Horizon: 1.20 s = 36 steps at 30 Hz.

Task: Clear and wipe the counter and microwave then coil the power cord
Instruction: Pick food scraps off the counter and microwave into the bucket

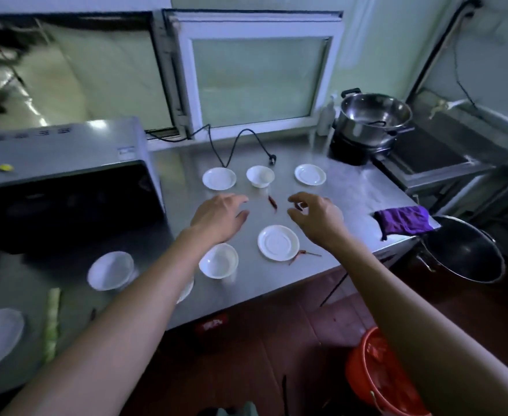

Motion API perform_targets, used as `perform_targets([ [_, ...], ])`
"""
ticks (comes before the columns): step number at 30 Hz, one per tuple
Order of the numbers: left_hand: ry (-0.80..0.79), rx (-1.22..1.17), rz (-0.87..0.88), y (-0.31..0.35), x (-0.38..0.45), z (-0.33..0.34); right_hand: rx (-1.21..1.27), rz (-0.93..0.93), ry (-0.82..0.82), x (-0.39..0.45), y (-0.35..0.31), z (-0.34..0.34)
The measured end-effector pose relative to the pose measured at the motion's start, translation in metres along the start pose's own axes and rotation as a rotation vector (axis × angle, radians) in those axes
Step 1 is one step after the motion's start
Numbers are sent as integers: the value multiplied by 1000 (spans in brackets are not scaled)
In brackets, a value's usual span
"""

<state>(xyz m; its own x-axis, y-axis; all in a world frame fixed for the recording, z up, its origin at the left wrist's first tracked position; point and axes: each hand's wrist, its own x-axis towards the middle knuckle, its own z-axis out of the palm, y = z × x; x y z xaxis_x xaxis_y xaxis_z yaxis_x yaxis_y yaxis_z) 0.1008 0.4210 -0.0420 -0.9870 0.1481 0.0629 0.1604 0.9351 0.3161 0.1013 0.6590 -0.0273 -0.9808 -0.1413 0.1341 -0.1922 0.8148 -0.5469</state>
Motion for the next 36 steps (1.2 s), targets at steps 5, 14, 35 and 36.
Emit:
perform_targets([
  [5,23,1,-85,-52,-28,-21,54,-76,-83,12,-53,33],
  [14,118,72,-247,-118,-58,-37,67,-239,-220,48,-115,75],
  [35,304,10,-811,-287,-130,-79,303,-749,-531,147,-312,239],
  [36,326,1,-834,-299,-134,-83,307,-762,-537,149,-325,246],
])
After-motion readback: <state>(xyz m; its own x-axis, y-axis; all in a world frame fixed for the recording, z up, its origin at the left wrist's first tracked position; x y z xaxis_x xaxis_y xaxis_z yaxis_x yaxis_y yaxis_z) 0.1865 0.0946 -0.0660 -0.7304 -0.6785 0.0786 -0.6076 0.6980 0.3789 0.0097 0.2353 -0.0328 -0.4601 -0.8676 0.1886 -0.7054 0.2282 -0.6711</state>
